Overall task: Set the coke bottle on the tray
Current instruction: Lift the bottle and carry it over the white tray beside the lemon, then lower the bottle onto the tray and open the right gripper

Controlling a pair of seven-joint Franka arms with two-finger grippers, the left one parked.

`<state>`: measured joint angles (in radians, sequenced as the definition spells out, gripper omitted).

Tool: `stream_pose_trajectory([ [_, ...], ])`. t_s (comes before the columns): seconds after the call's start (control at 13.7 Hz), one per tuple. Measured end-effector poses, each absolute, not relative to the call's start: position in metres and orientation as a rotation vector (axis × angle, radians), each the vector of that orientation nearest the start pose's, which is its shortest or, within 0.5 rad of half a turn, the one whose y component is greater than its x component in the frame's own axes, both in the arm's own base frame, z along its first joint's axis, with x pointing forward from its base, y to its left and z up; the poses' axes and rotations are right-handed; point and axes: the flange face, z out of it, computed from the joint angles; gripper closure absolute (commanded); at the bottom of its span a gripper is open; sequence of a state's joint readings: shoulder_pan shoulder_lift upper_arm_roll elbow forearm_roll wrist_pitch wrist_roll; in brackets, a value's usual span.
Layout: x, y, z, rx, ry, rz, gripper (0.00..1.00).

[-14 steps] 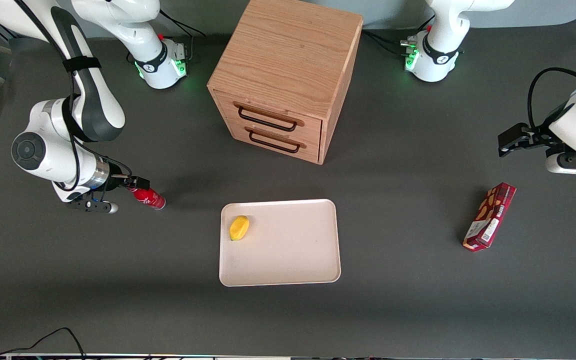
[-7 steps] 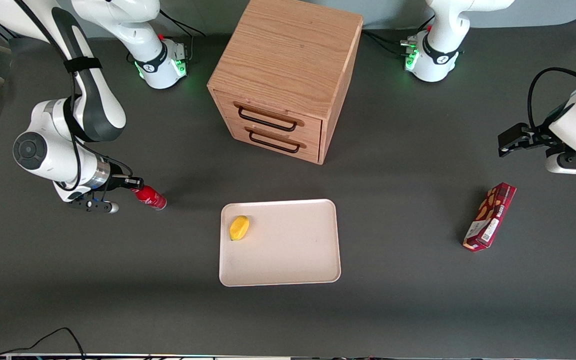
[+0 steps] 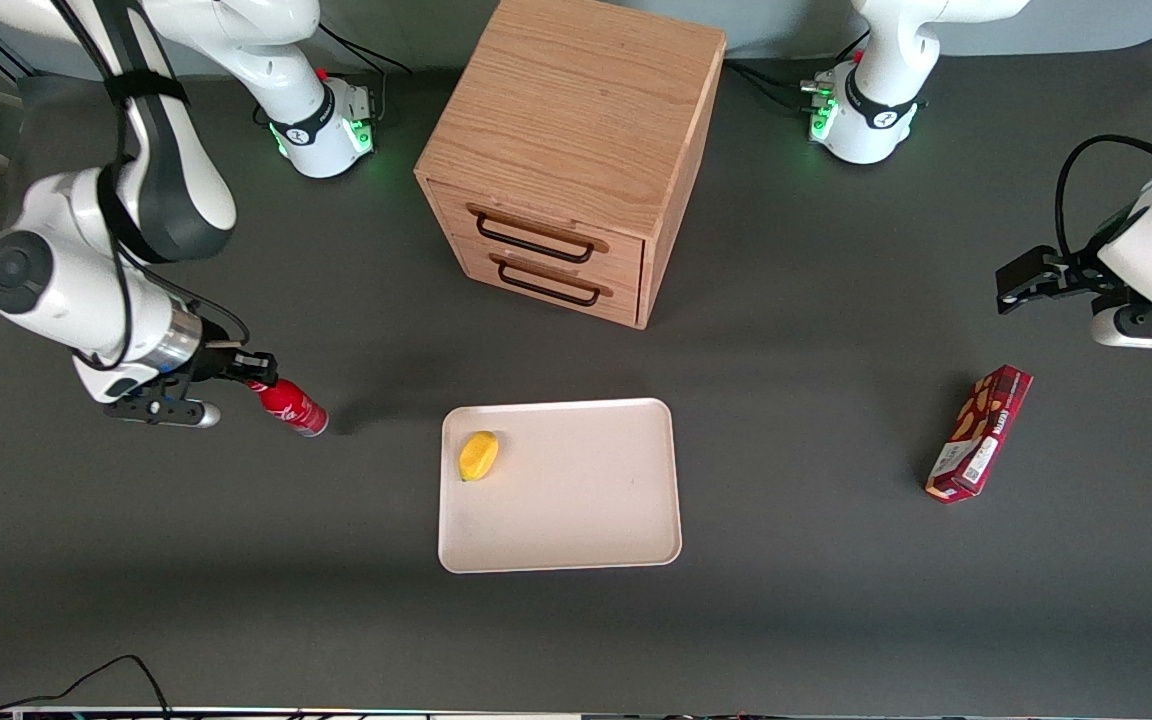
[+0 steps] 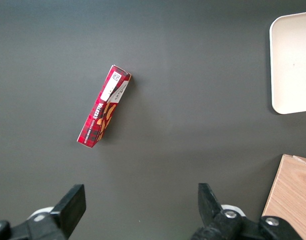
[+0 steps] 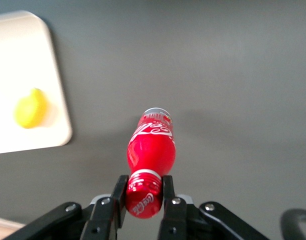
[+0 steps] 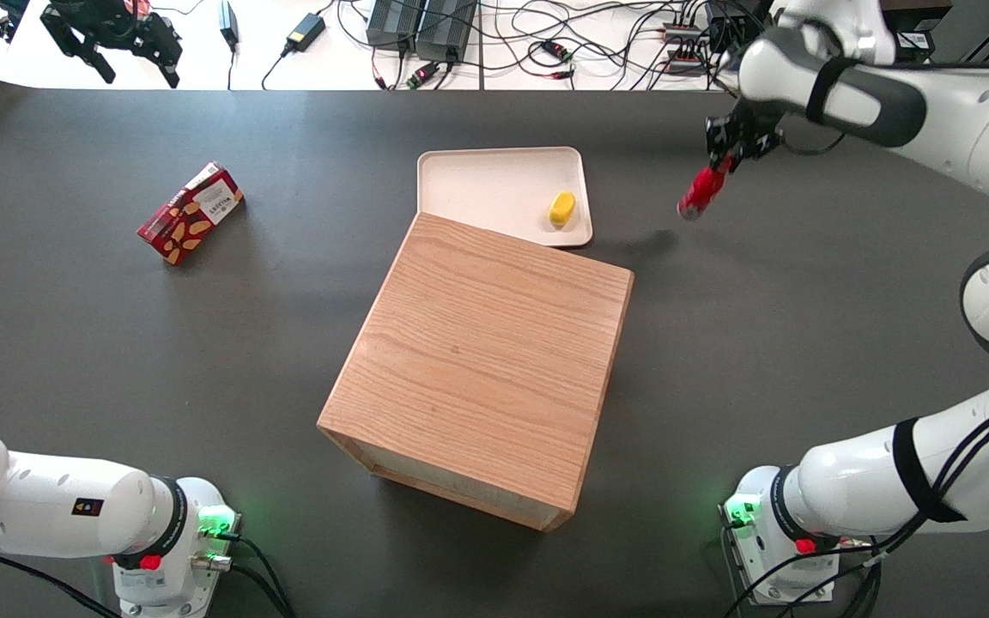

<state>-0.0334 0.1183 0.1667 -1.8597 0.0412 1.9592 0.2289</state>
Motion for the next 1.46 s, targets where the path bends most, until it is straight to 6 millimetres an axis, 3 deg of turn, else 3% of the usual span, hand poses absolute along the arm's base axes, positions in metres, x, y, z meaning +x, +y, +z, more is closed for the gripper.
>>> stream_pose_trajectory([
  [0.15,0.593,0.102,0.527,-3.069,0.157,-0.03,1.0],
  [0.22,0.595,0.118,0.554,-3.06,0.161,-0.053,1.0],
  [0.37,0.604,0.157,0.58,-3.037,0.191,-0.065,1.0],
  [0.44,0.612,0.178,0.58,-3.024,0.205,-0.061,1.0],
  [0.59,0.634,0.214,0.557,-3.004,0.236,-0.028,1.0],
  [0.8,0.674,0.251,0.496,-2.972,0.27,0.006,1.0],
  [1.1,0.712,0.266,0.419,-2.925,0.302,-0.044,1.0],
  [1.46,0.72,0.282,0.349,-2.922,0.333,0.004,1.0],
])
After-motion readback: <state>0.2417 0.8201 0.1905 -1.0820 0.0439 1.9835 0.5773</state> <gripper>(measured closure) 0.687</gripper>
